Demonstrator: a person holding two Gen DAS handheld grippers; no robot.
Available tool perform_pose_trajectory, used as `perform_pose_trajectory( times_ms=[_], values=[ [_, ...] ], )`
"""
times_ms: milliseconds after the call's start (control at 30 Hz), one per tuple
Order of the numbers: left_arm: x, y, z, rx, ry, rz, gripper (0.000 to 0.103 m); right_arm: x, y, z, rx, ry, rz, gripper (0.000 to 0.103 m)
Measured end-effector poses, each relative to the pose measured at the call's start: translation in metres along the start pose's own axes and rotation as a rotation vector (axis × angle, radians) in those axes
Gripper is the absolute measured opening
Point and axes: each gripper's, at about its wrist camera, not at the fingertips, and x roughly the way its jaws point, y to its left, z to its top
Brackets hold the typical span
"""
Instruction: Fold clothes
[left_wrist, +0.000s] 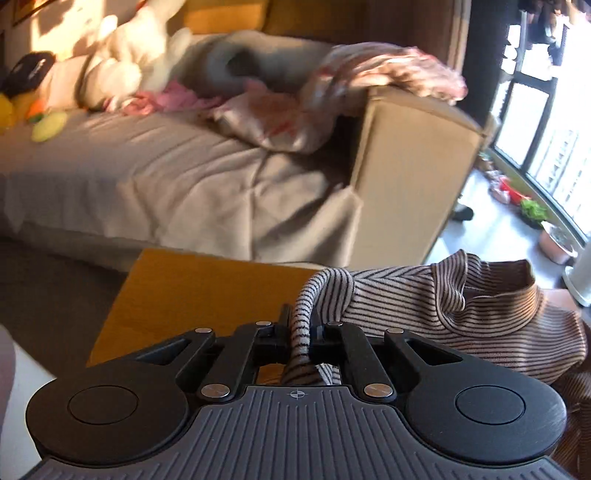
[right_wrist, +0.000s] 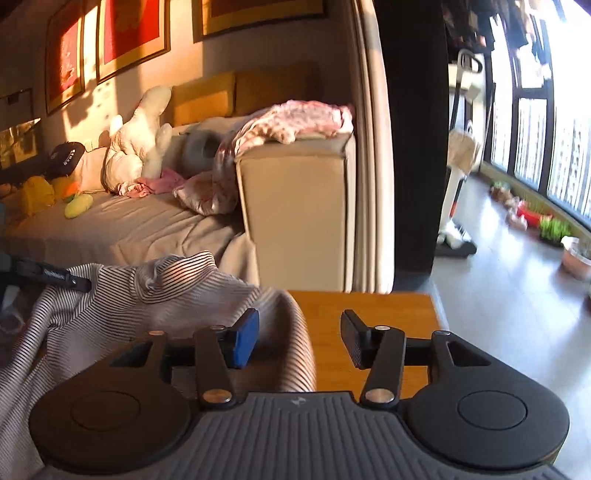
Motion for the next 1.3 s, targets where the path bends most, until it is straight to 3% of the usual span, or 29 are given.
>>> perform_pose_trajectory(
  times_ms=[67, 200, 267, 300, 400, 467, 633, 733, 800, 833, 867, 900, 1067, 1200, 1300],
  values=[
    [0.0, -0.001, -0.005, 0.033, 0.002, 0.02, 0.014, -0.002, 0.011, -0.002, -0.016, 0.001, 0.015, 0.049],
    [-0.036, 0.003, -0.01, -0.035, -0.016, -0.05, 0.03, -0.024, 0.033, -0.01, -0.053, 0.009, 0.088, 0.049],
    [-0.063, 0.0, -0.014, -0.044, -0.059, -0.101, 0.057, -0.036, 0.03, -0.021, -0.025, 0.025, 0.083, 0.049],
    [-0.073, -0.002, -0.016, -0.039, -0.079, -0.123, 0.061, -0.042, 0.029, -0.026, -0.011, 0.033, 0.08, 0.05],
    [-0.102, -0.013, -0.028, -0.009, -0.106, -0.21, 0.074, -0.06, 0.025, -0.043, 0.031, 0.057, 0.072, 0.066],
    [-0.115, -0.025, -0.042, 0.032, -0.088, -0.294, 0.085, -0.072, 0.022, -0.054, 0.06, 0.073, 0.067, 0.069],
    [-0.115, -0.062, -0.086, 0.148, 0.029, -0.479, 0.086, -0.101, 0.016, -0.082, 0.13, 0.113, 0.053, 0.072],
    [-0.108, -0.078, -0.109, 0.194, 0.078, -0.52, 0.086, -0.119, 0.012, -0.099, 0.172, 0.137, 0.045, 0.074],
    [-0.102, -0.081, -0.121, 0.19, 0.114, -0.541, 0.086, -0.127, 0.019, -0.115, 0.132, 0.141, 0.06, 0.075],
    [-0.098, -0.082, -0.127, 0.185, 0.136, -0.549, 0.086, -0.13, 0.025, -0.119, 0.078, 0.126, 0.027, 0.068],
    [-0.098, -0.083, -0.133, 0.193, 0.129, -0.553, 0.088, -0.132, 0.03, -0.124, 0.021, 0.109, -0.009, 0.051],
    [-0.099, -0.084, -0.138, 0.217, 0.112, -0.55, 0.089, -0.131, 0.026, -0.12, 0.013, 0.107, -0.037, 0.003],
    [-0.116, -0.088, -0.154, 0.313, 0.105, -0.519, 0.088, -0.137, -0.026, -0.083, 0.092, 0.041, -0.16, 0.004],
    [-0.135, -0.077, -0.169, 0.341, 0.136, -0.559, 0.089, -0.164, -0.074, -0.037, 0.142, -0.058, -0.241, 0.004],
    [-0.143, -0.067, -0.176, 0.328, 0.188, -0.613, 0.091, -0.173, -0.096, -0.006, 0.168, -0.054, -0.229, 0.004]
  ],
)
